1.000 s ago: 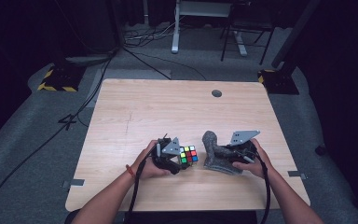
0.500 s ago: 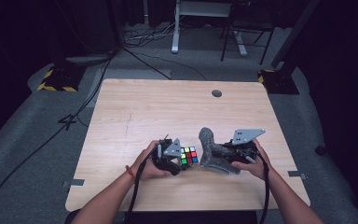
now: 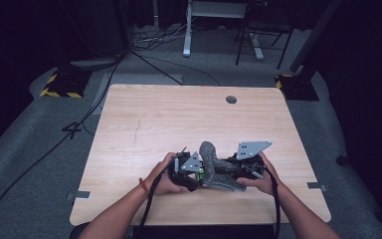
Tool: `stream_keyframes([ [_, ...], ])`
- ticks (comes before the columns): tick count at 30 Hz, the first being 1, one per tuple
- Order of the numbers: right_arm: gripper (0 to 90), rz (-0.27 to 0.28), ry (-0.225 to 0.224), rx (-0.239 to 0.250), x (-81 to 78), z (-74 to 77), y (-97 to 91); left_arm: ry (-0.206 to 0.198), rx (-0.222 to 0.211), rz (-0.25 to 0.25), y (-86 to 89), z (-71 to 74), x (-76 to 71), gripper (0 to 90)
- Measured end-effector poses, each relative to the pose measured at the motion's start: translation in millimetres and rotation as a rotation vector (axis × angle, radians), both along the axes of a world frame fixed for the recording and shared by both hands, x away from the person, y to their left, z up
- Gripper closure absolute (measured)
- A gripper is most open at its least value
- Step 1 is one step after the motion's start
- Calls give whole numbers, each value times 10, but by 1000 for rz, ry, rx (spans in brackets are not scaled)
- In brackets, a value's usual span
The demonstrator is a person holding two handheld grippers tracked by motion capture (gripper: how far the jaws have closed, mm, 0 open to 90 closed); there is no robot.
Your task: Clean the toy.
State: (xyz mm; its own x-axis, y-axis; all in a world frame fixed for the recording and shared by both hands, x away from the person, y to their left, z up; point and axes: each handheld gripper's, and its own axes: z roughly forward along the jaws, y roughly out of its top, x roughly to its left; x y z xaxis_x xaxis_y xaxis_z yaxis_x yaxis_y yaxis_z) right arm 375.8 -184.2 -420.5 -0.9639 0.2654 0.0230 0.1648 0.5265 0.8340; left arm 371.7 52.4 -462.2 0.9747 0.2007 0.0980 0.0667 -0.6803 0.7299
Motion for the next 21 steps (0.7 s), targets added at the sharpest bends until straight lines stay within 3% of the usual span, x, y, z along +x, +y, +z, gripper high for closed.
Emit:
stream_keyframes([
  [11,718,-6,-19,-30,-37,-39,163,13,5,0,-49,-16,-33,339],
  [21,718,-71,-48,-60,6,-24,42,10,-15,7,8,23,-28,340],
])
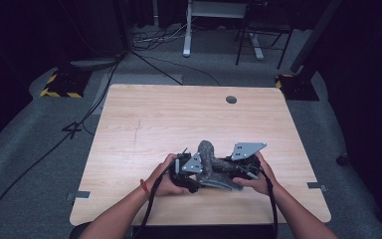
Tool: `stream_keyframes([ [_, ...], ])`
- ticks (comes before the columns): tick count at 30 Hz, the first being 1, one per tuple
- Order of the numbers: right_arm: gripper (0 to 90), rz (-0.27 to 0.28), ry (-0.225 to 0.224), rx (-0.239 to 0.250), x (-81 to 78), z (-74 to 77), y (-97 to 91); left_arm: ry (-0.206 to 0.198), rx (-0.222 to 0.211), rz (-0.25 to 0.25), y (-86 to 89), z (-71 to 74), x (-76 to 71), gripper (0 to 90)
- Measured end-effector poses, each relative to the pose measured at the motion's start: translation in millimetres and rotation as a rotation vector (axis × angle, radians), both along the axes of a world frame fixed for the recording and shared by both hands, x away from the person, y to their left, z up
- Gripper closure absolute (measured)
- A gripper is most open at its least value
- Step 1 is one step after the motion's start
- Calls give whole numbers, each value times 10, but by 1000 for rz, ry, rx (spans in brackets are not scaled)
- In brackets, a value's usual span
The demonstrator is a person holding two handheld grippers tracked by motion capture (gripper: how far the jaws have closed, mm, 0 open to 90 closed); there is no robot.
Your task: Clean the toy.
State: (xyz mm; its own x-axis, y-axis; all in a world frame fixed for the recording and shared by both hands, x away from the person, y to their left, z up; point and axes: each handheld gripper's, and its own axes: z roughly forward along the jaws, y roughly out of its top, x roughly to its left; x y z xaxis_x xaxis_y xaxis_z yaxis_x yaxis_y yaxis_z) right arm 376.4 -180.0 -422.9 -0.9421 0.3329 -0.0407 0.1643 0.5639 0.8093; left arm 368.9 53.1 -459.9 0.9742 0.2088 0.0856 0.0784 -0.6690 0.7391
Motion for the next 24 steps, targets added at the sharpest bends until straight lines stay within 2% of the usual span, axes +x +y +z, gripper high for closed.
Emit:
stream_keyframes([
  [6,718,-38,-4,-11,42,-7,-96,0,-9,3,28,30,-3,341],
  [11,719,-37,3,6,42,8,-105,-2,-11,3,30,38,-3,340],
  [17,718,11,-17,29,-48,62,43,-3,-1,-8,-44,24,-9,341],
  [20,718,30,0,51,-75,58,132,-5,2,-11,-68,27,-22,341],
  [24,719,26,-2,42,-72,56,154,-12,3,-7,-47,42,-19,340],
])
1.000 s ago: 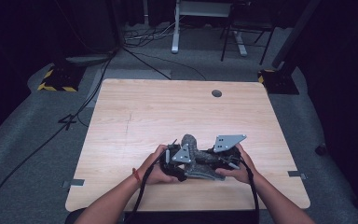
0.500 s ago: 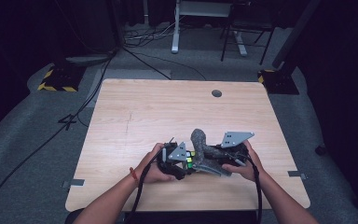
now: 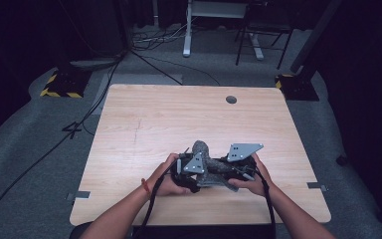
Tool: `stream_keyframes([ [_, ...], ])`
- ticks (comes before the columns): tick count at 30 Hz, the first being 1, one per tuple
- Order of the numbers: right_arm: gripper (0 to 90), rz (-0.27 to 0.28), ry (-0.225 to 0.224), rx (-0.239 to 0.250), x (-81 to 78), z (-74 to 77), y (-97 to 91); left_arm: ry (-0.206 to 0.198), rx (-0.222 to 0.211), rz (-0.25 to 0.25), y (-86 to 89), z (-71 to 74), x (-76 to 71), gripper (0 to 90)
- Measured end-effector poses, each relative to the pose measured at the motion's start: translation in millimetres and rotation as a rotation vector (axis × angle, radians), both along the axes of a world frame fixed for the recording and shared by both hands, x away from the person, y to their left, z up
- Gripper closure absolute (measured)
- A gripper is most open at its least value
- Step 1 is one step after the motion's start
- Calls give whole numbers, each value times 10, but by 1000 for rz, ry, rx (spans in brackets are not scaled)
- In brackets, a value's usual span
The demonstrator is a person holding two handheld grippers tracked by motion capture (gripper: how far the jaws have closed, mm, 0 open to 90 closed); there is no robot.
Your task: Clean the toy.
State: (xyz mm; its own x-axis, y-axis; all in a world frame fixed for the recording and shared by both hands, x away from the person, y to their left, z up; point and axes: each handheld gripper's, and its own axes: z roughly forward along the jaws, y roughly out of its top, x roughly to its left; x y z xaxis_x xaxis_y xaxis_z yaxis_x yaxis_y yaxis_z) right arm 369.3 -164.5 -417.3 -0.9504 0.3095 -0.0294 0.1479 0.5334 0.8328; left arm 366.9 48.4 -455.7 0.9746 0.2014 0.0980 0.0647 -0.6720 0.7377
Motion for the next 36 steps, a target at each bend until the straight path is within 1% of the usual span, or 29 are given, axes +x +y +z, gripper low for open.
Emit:
stream_keyframes([
  [2,720,-12,-12,-7,14,1,-29,0,-11,1,11,12,4,341],
  [4,719,-24,-14,-9,34,4,-65,-2,-11,12,26,20,6,341],
  [5,719,-34,-18,-12,47,1,-91,-2,-17,14,30,20,7,341],
  [9,719,-74,-1,-6,124,-32,-239,-7,-28,26,59,31,8,341],
  [11,720,-99,-9,-25,148,-49,-301,-9,-34,21,80,49,13,341],
  [12,719,-104,2,-17,168,-61,-334,-6,-42,21,89,57,13,341],
  [14,720,-121,6,-28,194,-82,-379,-9,-47,22,99,69,17,341],
  [16,720,-128,26,-21,225,-104,-419,-10,-58,23,114,88,16,341],
  [18,720,-134,29,-38,242,-127,-437,-15,-66,21,137,111,17,341],
  [19,720,-132,38,-34,246,-140,-443,-13,-75,17,148,119,19,341],
  [22,720,-124,36,-49,239,-153,-432,-21,-78,24,169,149,9,341],
  [23,720,-115,41,-44,233,-157,-423,-22,-84,25,171,154,10,341],
  [25,719,-107,40,-46,221,-156,-407,-22,-84,31,178,157,16,341],
  [28,719,-86,44,-31,202,-142,-398,-26,-84,34,191,159,33,341],
  [29,719,-81,45,-24,196,-137,-400,-25,-85,41,196,162,38,341],
  [32,720,-47,47,27,159,-75,-435,-24,-74,46,198,153,52,341],
  [33,720,-37,51,43,144,-51,-441,-20,-77,45,193,145,55,341],
  [35,720,-6,37,67,104,-11,-439,-19,-71,44,176,136,56,341],
  [36,720,3,27,69,85,11,-427,-20,-66,38,163,132,56,341],
])
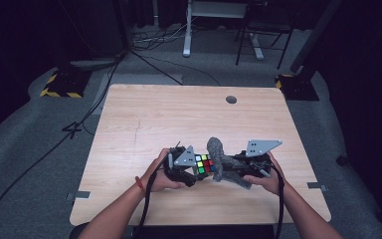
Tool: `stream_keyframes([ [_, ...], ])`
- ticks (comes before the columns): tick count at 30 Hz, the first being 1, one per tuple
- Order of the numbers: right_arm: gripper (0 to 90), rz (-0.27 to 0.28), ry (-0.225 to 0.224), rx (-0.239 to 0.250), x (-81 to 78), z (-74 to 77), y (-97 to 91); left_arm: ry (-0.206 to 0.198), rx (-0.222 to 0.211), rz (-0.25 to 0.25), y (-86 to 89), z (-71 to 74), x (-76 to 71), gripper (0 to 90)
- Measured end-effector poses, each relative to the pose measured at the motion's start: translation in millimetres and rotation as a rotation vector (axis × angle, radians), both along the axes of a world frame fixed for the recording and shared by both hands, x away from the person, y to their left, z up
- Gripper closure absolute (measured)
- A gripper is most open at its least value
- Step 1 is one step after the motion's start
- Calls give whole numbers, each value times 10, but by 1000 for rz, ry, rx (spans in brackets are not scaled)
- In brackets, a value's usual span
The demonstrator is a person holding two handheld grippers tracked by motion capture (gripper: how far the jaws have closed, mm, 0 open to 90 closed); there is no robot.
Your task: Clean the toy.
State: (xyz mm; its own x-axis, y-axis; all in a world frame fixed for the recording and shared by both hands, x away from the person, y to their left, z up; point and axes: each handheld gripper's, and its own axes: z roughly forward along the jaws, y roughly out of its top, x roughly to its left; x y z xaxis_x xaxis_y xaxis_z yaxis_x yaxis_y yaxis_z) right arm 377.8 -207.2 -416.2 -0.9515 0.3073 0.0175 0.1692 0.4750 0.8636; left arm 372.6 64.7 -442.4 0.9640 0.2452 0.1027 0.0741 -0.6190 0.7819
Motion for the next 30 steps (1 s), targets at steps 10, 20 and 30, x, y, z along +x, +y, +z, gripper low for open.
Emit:
stream_keyframes([
  [10,719,-32,-34,-17,-6,35,41,-20,-12,-36,-11,54,-54,341],
  [20,720,-72,-24,-41,62,-21,-27,-26,-49,-32,22,99,-59,341],
  [30,724,-47,46,-35,113,-184,41,-8,-100,-19,35,93,-33,340],
])
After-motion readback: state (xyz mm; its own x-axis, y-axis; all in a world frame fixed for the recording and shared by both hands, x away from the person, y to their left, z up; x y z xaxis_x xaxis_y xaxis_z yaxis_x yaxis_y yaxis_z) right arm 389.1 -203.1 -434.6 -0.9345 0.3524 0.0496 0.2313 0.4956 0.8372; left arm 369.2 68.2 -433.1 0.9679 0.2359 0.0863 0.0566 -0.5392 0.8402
